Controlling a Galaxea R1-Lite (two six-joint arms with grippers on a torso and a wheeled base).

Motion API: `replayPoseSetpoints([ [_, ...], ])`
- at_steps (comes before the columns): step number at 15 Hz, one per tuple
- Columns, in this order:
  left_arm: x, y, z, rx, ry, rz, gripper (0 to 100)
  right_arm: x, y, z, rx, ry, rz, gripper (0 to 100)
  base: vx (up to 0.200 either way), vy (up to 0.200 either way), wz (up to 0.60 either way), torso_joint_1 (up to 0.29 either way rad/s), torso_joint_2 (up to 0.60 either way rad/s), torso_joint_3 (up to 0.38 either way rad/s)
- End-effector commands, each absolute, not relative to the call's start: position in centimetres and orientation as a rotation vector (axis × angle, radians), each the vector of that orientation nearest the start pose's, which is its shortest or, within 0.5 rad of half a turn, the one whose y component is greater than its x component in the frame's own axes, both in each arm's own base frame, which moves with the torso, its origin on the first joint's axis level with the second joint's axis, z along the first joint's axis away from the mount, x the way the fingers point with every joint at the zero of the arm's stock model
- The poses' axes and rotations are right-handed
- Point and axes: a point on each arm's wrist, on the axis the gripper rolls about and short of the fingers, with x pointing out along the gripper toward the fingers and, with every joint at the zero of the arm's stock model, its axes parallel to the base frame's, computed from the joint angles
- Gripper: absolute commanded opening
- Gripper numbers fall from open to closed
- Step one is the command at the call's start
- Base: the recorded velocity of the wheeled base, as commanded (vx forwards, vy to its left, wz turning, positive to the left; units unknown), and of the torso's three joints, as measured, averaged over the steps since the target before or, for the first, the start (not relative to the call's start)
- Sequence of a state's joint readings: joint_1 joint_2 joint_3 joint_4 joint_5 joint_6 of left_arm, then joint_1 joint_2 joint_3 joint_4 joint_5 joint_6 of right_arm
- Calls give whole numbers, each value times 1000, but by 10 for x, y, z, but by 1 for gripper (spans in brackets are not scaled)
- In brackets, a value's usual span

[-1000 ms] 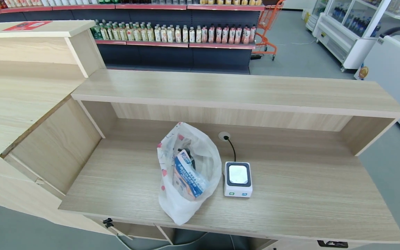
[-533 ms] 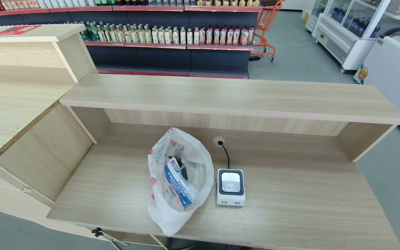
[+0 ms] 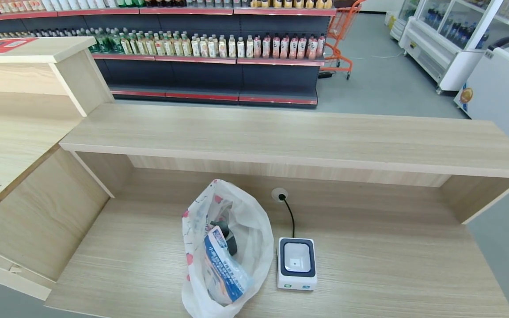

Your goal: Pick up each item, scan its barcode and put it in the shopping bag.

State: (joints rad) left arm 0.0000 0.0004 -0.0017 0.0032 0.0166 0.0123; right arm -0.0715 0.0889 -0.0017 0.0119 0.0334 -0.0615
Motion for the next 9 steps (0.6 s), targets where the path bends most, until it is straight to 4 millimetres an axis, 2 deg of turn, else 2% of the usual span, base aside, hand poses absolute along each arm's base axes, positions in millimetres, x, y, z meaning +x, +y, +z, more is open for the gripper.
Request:
replayPoseSetpoints([
  [1,-23,0,76,12,2,17,100,-16,2,76,-51,104,-35,0,0,0,0,0,0,0],
  [9,-23,0,76,12,2,17,100,-16,2,76,-50,104,-35,0,0,0,0,0,0,0],
])
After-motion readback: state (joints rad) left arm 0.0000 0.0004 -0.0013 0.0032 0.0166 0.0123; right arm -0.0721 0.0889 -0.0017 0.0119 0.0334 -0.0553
